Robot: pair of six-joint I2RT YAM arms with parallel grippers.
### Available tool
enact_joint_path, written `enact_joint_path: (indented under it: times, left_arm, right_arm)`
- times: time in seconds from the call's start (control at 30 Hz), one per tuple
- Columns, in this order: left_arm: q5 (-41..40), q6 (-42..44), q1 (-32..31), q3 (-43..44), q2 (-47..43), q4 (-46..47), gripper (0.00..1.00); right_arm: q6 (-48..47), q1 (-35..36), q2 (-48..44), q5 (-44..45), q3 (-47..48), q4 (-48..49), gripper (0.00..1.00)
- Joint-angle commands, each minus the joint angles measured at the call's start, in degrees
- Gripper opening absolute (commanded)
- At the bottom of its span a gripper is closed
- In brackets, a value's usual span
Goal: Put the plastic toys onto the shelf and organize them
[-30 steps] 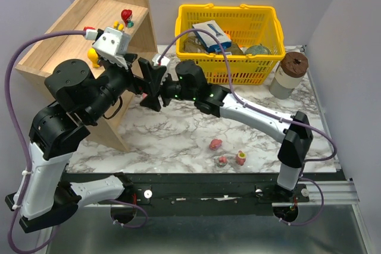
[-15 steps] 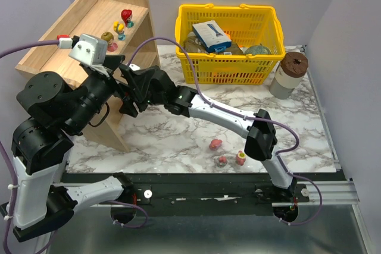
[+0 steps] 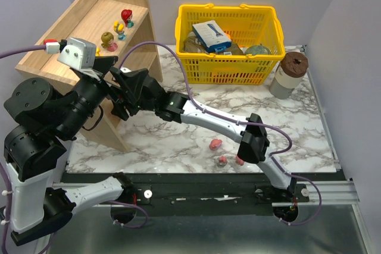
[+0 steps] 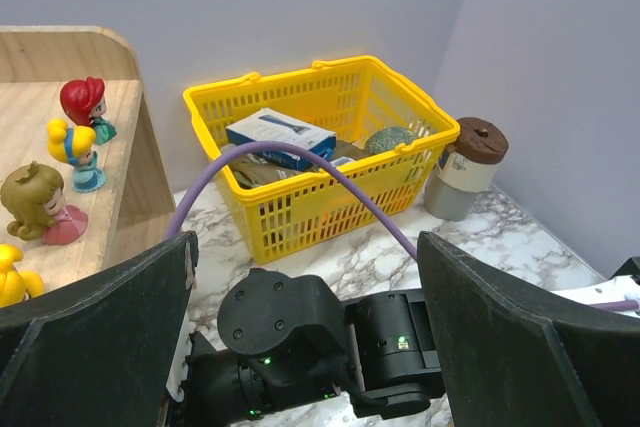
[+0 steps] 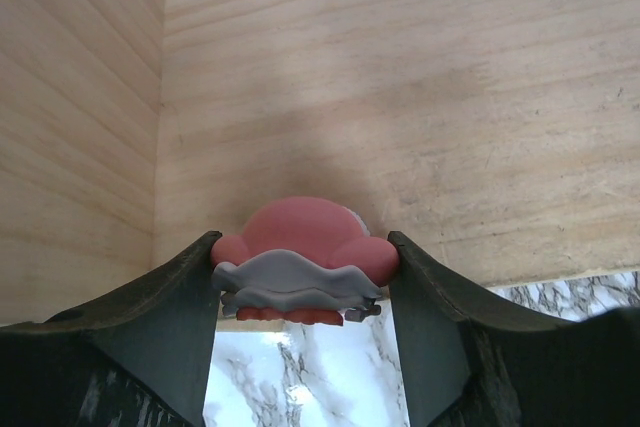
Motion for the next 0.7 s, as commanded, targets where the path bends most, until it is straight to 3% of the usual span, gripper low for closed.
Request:
enact_joint_path:
  times: [0.0,0.13,0.47,0.67]
  left_arm:
    - [-1.7,0.5,-0.2,0.0,-1.0,-0.9,0.99]
    - [-1.9,0.7,-0.2,-0.2,-1.0,-1.2,0.99]
    - [-2.4,1.0,-0.2,-0.6,-1.5,-1.4,0.99]
    - [-3.0,1.1,-0.2,-1.0,-2.0,-1.4,0.99]
  right_arm:
    - [1.0,1.1,3.0,5.3,2.2,-1.7,0.31]
    - [0.9,1.5,4.1,6.6,3.3,-2.9,0.34]
    - [0.0,1.7,4.2,6.1,3.8,-3.4,0.57]
    - [-0.5,1.7,3.7,5.7,3.9,-2.6,0.62]
